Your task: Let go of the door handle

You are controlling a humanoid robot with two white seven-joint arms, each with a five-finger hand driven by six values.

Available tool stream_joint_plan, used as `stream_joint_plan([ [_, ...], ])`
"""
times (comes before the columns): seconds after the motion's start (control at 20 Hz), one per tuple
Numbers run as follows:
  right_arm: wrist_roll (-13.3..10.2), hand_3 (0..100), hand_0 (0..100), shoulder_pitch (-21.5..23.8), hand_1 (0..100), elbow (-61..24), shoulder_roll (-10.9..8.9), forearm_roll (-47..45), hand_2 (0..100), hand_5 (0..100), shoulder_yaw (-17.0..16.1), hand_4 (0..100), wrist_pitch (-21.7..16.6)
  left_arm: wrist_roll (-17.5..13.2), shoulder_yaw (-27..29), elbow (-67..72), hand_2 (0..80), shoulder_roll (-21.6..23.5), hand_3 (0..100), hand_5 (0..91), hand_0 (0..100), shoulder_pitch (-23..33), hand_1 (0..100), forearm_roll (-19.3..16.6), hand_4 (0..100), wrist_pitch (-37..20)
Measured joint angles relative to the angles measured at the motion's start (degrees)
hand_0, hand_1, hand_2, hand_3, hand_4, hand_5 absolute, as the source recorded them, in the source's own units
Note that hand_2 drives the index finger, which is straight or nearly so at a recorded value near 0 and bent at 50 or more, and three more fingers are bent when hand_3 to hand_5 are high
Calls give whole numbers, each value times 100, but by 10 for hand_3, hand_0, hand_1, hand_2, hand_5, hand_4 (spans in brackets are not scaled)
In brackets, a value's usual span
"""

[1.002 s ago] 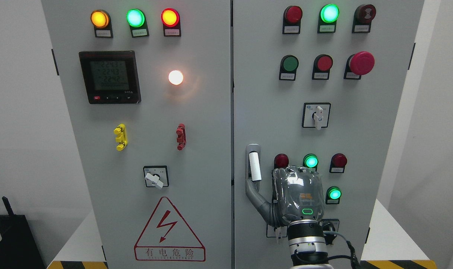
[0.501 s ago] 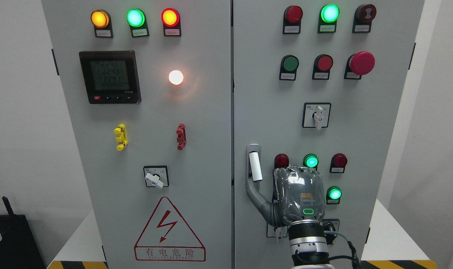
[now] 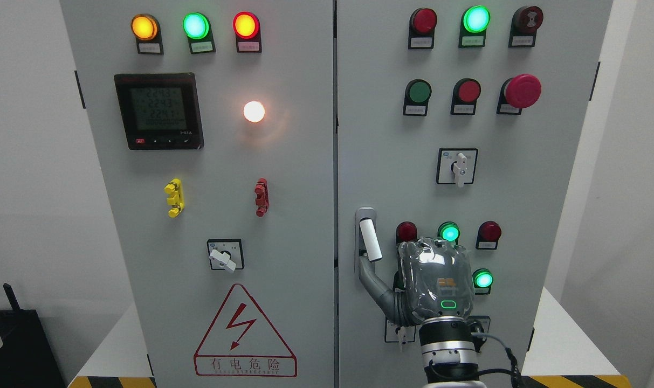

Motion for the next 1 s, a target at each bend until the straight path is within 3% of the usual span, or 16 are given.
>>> stream_joint_plan([
  [1.0,-25,1000,353,0,102,-34,-29,104,980,900,-71,912,-11,0,0,0,0,0,0,0,120,0,389,0,0,0],
])
